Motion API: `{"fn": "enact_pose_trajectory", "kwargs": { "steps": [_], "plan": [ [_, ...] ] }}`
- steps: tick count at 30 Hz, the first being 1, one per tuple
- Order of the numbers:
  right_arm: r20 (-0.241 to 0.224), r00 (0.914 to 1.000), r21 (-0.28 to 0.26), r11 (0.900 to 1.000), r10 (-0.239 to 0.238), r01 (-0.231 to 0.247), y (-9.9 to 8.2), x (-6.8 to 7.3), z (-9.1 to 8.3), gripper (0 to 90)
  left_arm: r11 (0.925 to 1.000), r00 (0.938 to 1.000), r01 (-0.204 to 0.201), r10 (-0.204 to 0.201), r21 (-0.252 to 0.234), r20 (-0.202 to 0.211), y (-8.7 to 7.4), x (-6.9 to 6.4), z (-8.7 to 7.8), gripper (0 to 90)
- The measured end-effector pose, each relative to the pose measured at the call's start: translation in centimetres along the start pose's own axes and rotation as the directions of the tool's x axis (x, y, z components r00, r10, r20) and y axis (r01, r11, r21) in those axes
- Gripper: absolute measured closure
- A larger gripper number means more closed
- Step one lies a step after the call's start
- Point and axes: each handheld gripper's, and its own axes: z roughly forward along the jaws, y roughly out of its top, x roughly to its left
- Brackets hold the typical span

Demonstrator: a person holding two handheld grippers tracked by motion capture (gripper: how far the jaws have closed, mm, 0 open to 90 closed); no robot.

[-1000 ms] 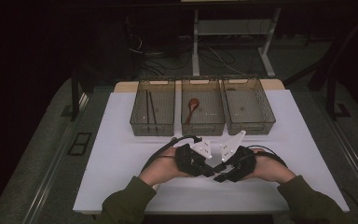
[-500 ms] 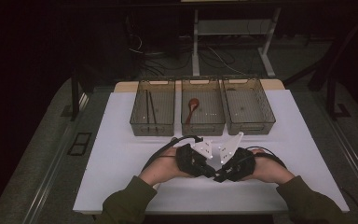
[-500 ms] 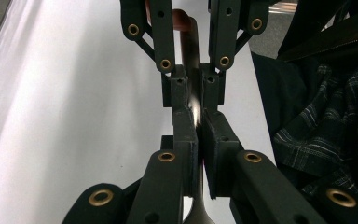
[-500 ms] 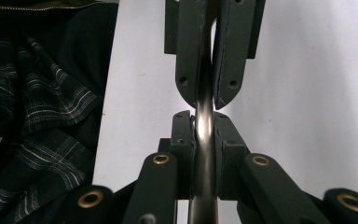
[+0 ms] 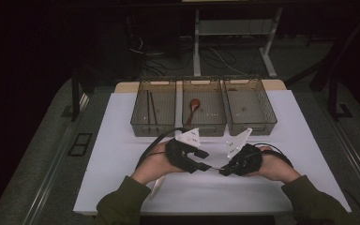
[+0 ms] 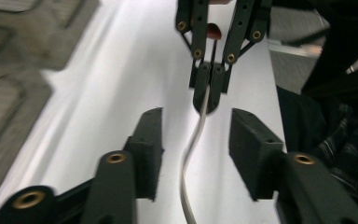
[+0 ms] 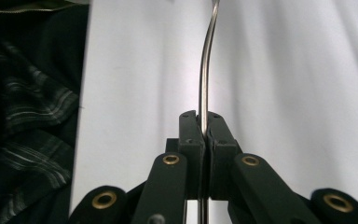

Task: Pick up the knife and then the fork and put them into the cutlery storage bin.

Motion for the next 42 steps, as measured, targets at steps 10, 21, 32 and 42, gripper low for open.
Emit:
{"fn": "enact_pose_trajectory", "kwargs": {
  "steps": [10, 21, 32, 42],
  "plan": [
    [0.095, 0.9836, 0.006, 0.9879, 0.154, -0.155, -3.1, -2.5, -2.3, 86.0, 0.9799, 0.9751, 0.140, -0.162, -0.142, -0.152, -4.8, 0.4, -4.6, 36.3],
    [0.221, 0.9103, -0.095, 0.9368, 0.350, -0.337, -4.1, -6.2, -7.4, 85.9, 0.9294, 0.8866, 0.292, -0.352, -0.225, -0.300, -10.9, -1.0, -5.7, 14.9],
    [0.353, 0.7202, -0.192, 0.7997, 0.597, -0.569, -5.3, -13.3, -10.4, 85.8, 0.9256, 0.8453, 0.319, -0.375, -0.204, -0.381, -12.5, -2.1, -4.8, 0.0],
    [0.389, 0.6356, -0.216, 0.7368, 0.667, -0.641, -5.7, -18.1, -8.6, 73.2, 0.9299, 0.8482, 0.321, -0.367, -0.179, -0.382, -12.5, -2.2, -4.5, 0.0]
  ]
}}
